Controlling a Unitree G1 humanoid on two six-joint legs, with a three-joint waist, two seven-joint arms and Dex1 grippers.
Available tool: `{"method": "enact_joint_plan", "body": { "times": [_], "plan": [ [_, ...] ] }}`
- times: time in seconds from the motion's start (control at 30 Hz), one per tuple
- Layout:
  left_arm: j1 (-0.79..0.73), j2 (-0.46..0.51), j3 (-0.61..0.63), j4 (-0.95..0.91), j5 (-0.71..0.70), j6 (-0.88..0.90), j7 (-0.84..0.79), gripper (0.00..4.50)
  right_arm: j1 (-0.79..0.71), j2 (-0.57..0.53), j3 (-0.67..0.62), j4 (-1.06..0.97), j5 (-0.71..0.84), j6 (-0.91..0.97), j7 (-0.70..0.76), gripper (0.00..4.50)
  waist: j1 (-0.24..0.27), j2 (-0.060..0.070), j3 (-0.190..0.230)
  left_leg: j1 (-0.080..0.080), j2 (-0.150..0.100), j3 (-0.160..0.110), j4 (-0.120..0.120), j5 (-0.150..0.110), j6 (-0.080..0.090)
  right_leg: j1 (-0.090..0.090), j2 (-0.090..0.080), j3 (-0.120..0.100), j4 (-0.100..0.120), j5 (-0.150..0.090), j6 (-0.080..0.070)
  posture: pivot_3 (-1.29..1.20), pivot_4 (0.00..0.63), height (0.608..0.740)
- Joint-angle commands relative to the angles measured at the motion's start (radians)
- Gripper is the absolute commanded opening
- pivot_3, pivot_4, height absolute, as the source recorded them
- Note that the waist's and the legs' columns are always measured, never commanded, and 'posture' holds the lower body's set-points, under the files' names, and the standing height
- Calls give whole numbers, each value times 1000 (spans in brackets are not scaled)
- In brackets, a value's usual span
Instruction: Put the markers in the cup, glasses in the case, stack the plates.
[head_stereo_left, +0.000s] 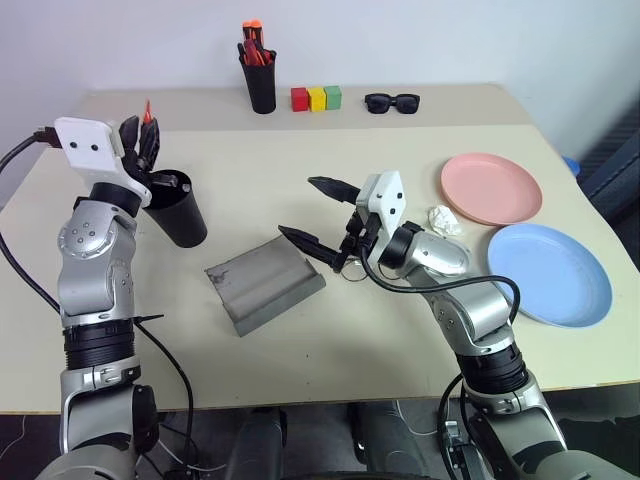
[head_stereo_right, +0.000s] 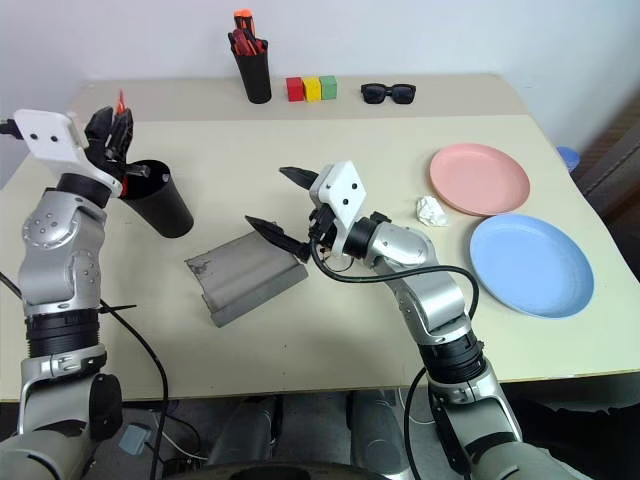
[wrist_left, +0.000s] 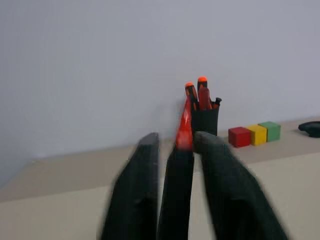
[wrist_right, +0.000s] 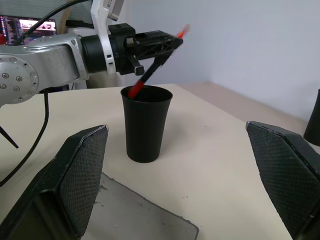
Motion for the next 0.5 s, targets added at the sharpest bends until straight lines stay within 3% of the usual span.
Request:
{"method": "enact_joint_plan", "body": {
  "times": [0.03,0.2,0.3,0.4,0.47,0.5],
  "plan": [
    [0,8,11,-49,12,-17,19,2804,-8,7,-5,-15,5,-18,5,4500,0,0,0,0,0,0,0,0,0,0,0,0,0,0,0,0,150,740],
    [-20,9,4,-98,-34,16,-9,2804,-1,-11,-14,-24,7,-10,13,4500,0,0,0,0,0,0,0,0,0,0,0,0,0,0,0,0,150,740],
    [-5,41,-35,-217,-172,139,-151,2804,13,-60,-38,-41,14,3,38,4500,2,0,0,0,0,0,0,0,0,0,0,0,0,0,0,0,150,740],
    [69,153,-99,-369,-332,360,-330,3592,45,-151,-68,-62,31,25,93,4500,1,0,0,-1,0,0,0,0,0,1,0,0,-1,0,0,0,150,740],
    [129,246,-143,-455,-412,490,-422,4429,71,-218,-81,-75,42,39,137,4500,-2,1,0,0,0,0,-1,0,0,1,-1,1,-1,0,0,0,150,740],
    [158,283,-161,-490,-438,533,-454,4429,84,-250,-88,-80,47,44,159,4500,-4,2,1,0,0,0,-1,0,0,1,0,1,-1,0,0,0,150,740]
  ]
}}
